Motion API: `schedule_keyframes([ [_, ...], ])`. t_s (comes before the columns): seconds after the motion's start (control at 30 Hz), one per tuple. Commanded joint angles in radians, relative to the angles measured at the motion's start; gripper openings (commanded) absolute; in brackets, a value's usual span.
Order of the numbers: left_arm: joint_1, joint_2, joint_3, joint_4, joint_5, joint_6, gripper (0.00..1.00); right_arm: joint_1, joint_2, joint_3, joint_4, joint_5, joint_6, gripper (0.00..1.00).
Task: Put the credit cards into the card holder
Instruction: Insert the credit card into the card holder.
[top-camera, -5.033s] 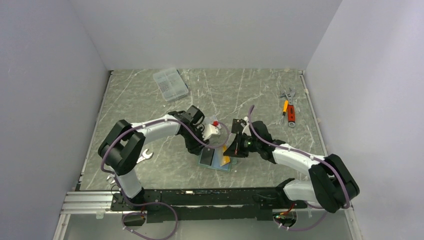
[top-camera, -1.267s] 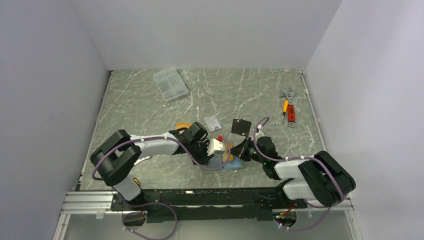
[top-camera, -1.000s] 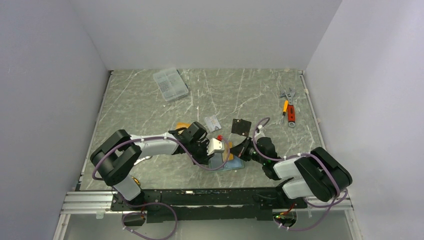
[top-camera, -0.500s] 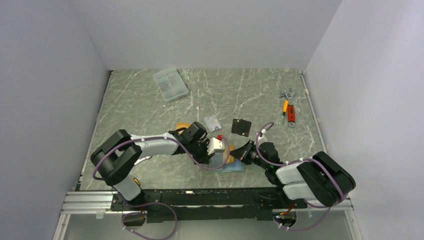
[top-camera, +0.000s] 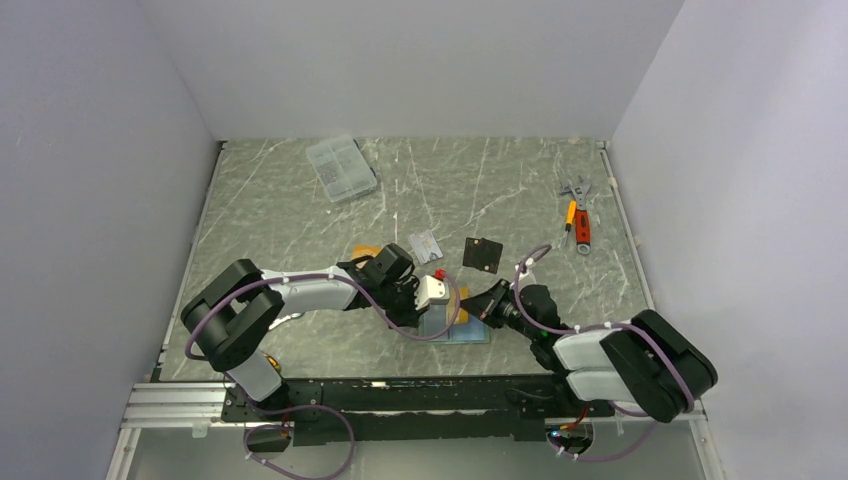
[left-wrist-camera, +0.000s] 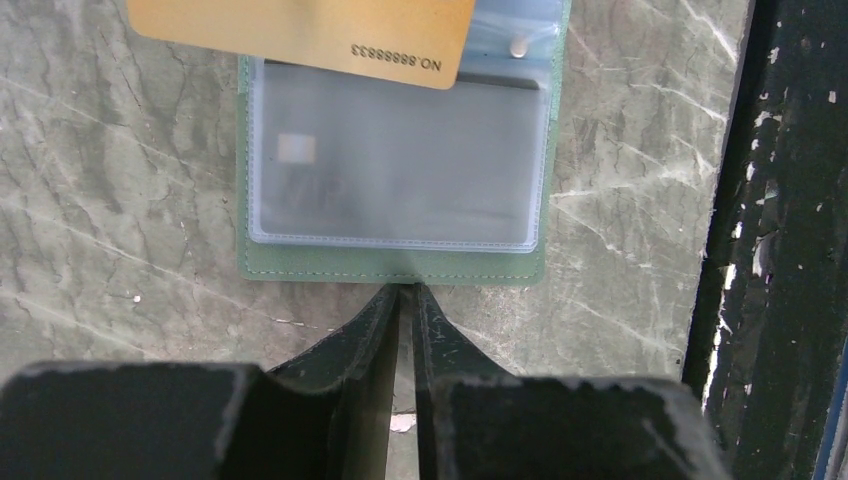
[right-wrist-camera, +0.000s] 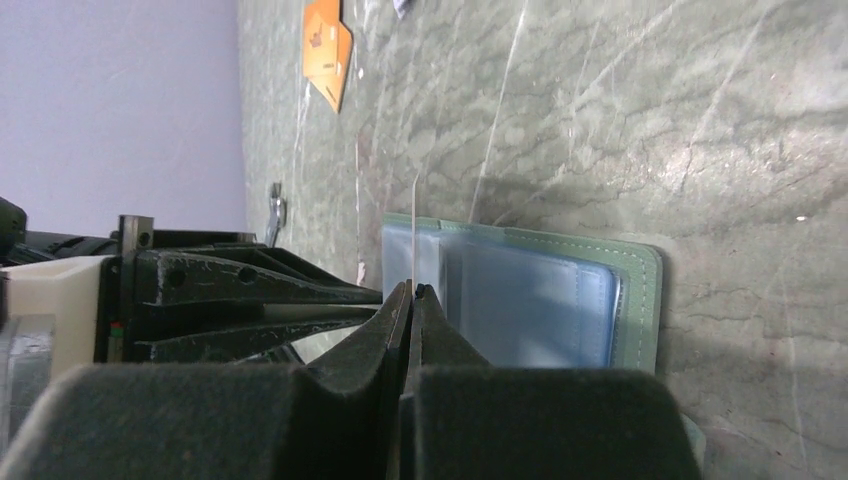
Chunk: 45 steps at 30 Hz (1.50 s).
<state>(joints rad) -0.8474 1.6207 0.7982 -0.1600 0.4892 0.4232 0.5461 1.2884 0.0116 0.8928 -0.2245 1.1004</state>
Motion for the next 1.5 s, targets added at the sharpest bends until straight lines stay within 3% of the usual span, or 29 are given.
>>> schedule_keyframes([
  [0.0, -0.01, -0.012, 0.001, -0.001, -0.004, 0.001, 0.16, 0.005, -0.093, -0.053, -0.044, 0.076, -0.023, 0.0],
  [0.53, -0.014, -0.012, 0.018, -0.008, 0.012, -0.001, 0.15, 0.03, -0.051, -0.055, -0.06, 0.097, -0.026, 0.0],
  [0.97, -0.023, 0.002, 0.013, -0.01, 0.007, 0.012, 0.14, 0.113, 0.155, -0.04, 0.12, 0.11, 0.023, 0.0],
  [1.07, -0.023, -0.001, 0.009, -0.011, 0.005, 0.012, 0.14, 0.117, 0.11, -0.049, 0.057, 0.119, 0.023, 0.0],
  [1.33, -0.022, -0.005, 0.011, -0.012, 0.0, 0.013, 0.12, 0.144, -0.216, -0.074, -0.293, 0.188, 0.013, 0.0],
  [1.47, -0.023, -0.002, 0.015, -0.014, -0.001, 0.013, 0.11, 0.152, -0.266, -0.083, -0.36, 0.184, 0.009, 0.0],
])
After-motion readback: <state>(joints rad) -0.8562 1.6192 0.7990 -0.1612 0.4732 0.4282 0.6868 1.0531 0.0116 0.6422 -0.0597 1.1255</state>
